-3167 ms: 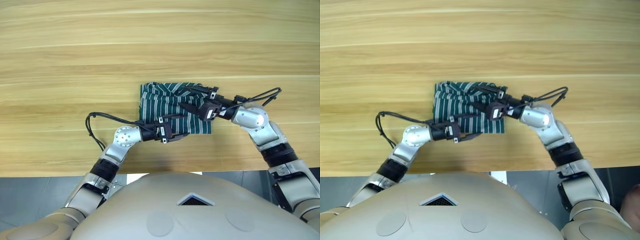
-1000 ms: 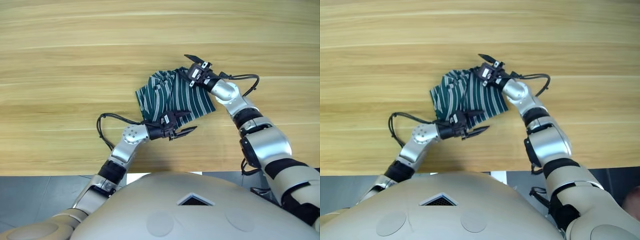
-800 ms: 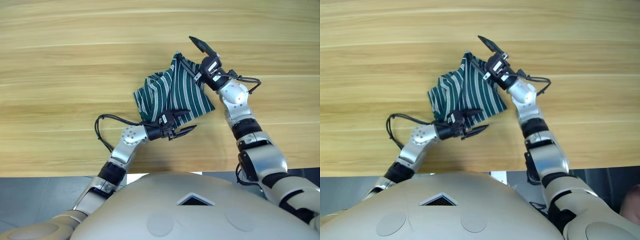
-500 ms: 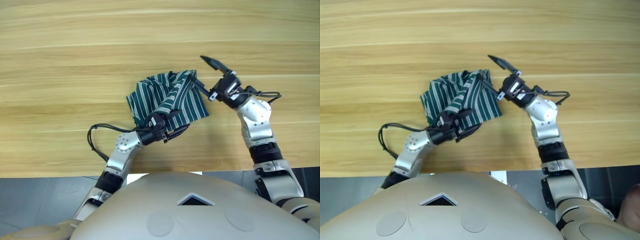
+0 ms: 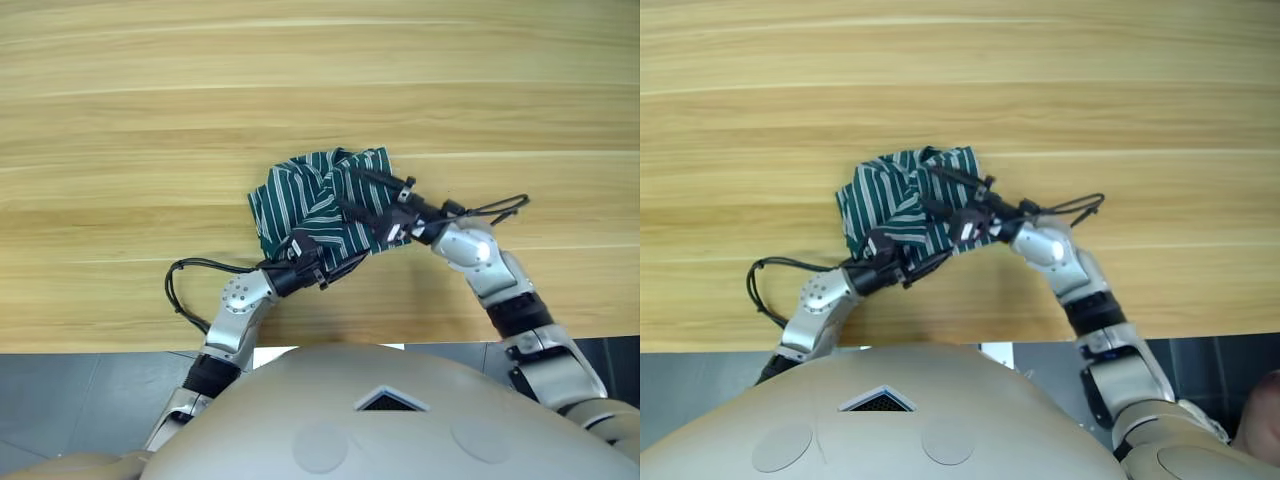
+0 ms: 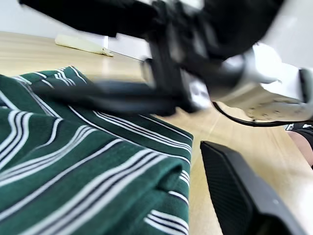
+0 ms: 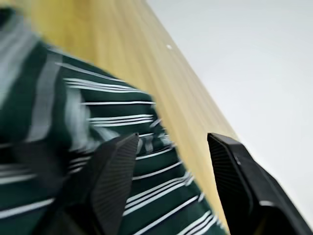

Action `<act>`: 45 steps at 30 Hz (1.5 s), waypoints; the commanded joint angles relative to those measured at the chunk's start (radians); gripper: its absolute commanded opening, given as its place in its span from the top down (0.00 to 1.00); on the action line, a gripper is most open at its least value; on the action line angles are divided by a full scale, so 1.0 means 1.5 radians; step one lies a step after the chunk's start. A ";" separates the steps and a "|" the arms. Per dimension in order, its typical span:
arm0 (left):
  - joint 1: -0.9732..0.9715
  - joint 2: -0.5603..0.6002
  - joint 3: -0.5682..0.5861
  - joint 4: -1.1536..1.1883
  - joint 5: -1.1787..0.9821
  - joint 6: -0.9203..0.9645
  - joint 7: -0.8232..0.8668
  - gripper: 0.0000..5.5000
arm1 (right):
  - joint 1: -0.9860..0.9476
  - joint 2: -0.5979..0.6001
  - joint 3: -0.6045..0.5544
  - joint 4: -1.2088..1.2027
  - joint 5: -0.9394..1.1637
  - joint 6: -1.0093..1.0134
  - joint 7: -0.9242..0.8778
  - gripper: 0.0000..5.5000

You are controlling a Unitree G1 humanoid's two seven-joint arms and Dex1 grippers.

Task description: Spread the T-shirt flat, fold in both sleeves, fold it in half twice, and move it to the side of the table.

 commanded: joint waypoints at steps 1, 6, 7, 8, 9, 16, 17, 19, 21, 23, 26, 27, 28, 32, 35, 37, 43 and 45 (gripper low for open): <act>-0.008 -0.011 0.010 0.011 -0.004 0.010 0.009 0.46 | 0.077 -0.088 0.002 -0.107 0.060 0.000 0.062 0.53; -0.012 -0.018 0.035 0.013 -0.022 -0.005 0.001 0.46 | 0.088 -0.110 -0.065 -0.162 0.129 0.037 0.046 0.53; -0.010 -0.021 0.044 0.002 -0.040 -0.004 -0.004 0.46 | 0.070 -0.093 -0.068 -0.132 0.087 0.044 0.017 0.53; -0.008 -0.024 0.050 -0.008 -0.055 -0.002 -0.009 0.46 | 0.054 -0.076 -0.067 -0.102 0.050 0.049 -0.006 0.53; -0.006 -0.024 0.054 -0.015 -0.065 -0.001 -0.014 0.46 | 0.042 -0.061 -0.064 -0.074 0.022 0.050 -0.027 0.53; 0.006 -0.020 0.060 -0.018 -0.067 -0.010 -0.023 0.46 | -0.055 0.022 -0.010 0.207 -0.119 0.056 -0.169 0.53; 0.006 -0.020 0.061 -0.019 -0.068 -0.010 -0.024 0.46 | -0.061 0.023 -0.004 0.234 -0.134 0.055 -0.186 0.53; 0.010 -0.021 0.062 -0.025 -0.070 -0.010 -0.023 0.46 | -0.067 0.021 0.012 0.264 -0.157 0.055 -0.210 0.53; 0.008 -0.021 0.067 -0.026 -0.070 -0.012 -0.020 0.46 | -0.070 0.015 0.019 0.276 -0.160 0.059 -0.215 0.53; -0.016 -0.013 0.088 -0.003 -0.053 -0.022 -0.008 0.46 | -0.067 -0.001 0.022 0.260 -0.170 0.060 -0.219 0.53; -0.101 0.004 0.145 0.083 -0.016 -0.017 0.049 0.46 | -0.060 -0.009 0.030 0.237 -0.175 0.058 -0.222 0.53; -0.136 0.011 0.164 0.123 0.001 -0.012 0.077 0.46 | -0.060 -0.007 0.034 0.234 -0.177 0.059 -0.224 0.53; -0.176 0.021 0.183 0.165 0.017 -0.008 0.101 0.46 | -0.061 -0.005 0.038 0.233 -0.179 0.059 -0.225 0.53; -0.303 0.052 0.215 0.322 0.098 -0.027 0.195 0.46 | -0.075 -0.002 0.052 0.238 -0.190 0.061 -0.230 0.53; -0.356 0.055 0.220 0.407 0.130 -0.051 0.222 0.46 | -0.078 -0.003 0.056 0.238 -0.191 0.063 -0.231 0.53; -0.371 0.053 0.218 0.447 0.145 -0.082 0.229 0.46 | -0.078 -0.004 0.053 0.229 -0.188 0.062 -0.236 0.53; -0.266 0.021 0.263 0.220 -0.054 -0.171 0.066 0.46 | -0.044 0.026 -0.068 0.032 0.061 0.040 -0.244 0.53; -0.216 0.009 0.278 0.113 -0.144 -0.154 0.032 0.46 | -0.032 0.043 -0.102 -0.058 0.163 0.074 -0.234 0.53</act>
